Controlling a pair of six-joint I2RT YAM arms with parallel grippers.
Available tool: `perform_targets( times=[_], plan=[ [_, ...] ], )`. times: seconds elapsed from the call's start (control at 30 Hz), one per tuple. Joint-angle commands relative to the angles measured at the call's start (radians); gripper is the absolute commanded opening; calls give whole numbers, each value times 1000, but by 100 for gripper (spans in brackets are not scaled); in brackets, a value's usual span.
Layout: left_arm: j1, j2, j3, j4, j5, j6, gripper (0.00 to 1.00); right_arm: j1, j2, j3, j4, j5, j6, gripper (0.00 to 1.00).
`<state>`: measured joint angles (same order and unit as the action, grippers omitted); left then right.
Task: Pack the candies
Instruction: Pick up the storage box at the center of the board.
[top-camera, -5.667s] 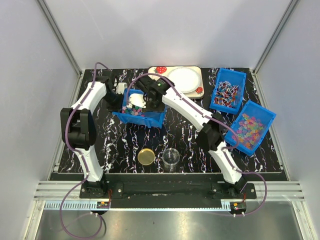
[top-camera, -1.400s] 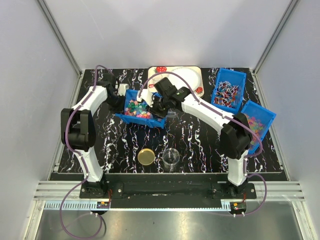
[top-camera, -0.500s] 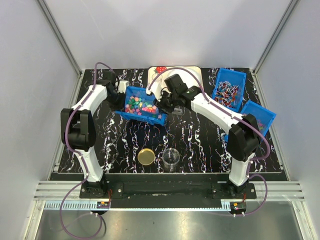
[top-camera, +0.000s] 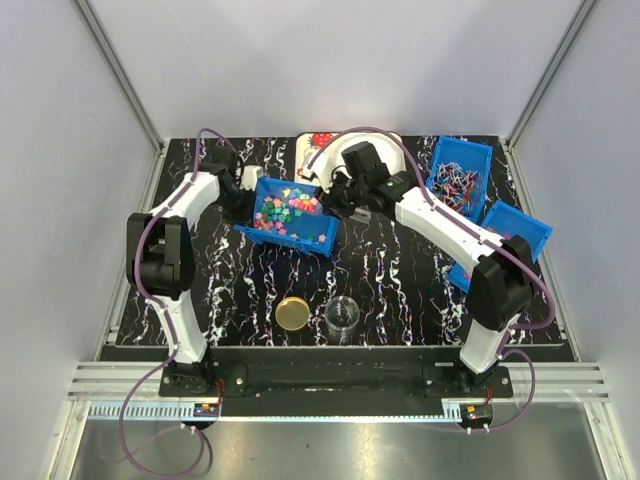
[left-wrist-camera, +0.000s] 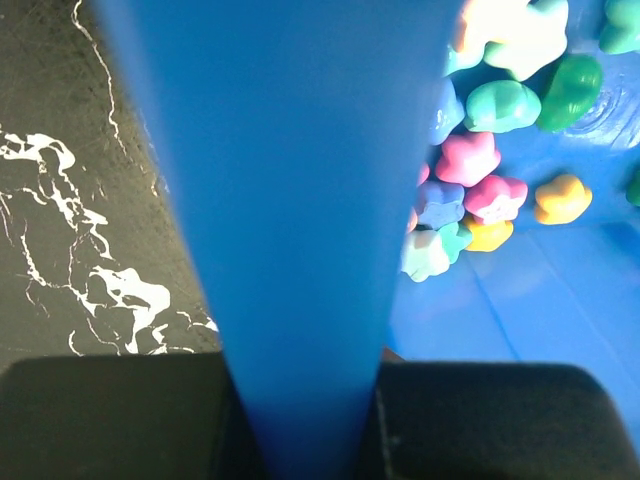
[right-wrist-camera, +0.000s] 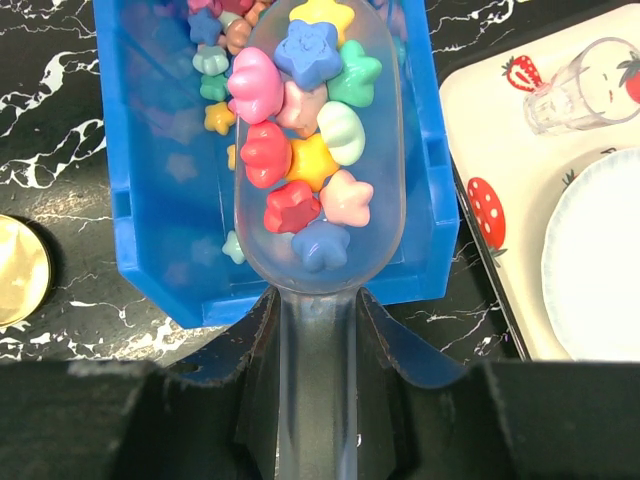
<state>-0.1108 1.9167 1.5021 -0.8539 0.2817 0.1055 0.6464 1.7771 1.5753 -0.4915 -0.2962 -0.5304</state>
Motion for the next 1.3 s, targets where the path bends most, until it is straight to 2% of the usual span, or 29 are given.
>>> perform_targets(
  times=[0.0,0.6,1.27],
  plan=[
    [-4,-33,6,87,66,-9,0,-11,-68,-11,60,-6,10,0],
    [-9,-28,-66,104,48,-7,0,-13,-140,-77,68,-27,-3,0],
    [-9,-19,-75,121,40,-6,0,-11,-386,-254,-15,-67,-43,0]
  ],
)
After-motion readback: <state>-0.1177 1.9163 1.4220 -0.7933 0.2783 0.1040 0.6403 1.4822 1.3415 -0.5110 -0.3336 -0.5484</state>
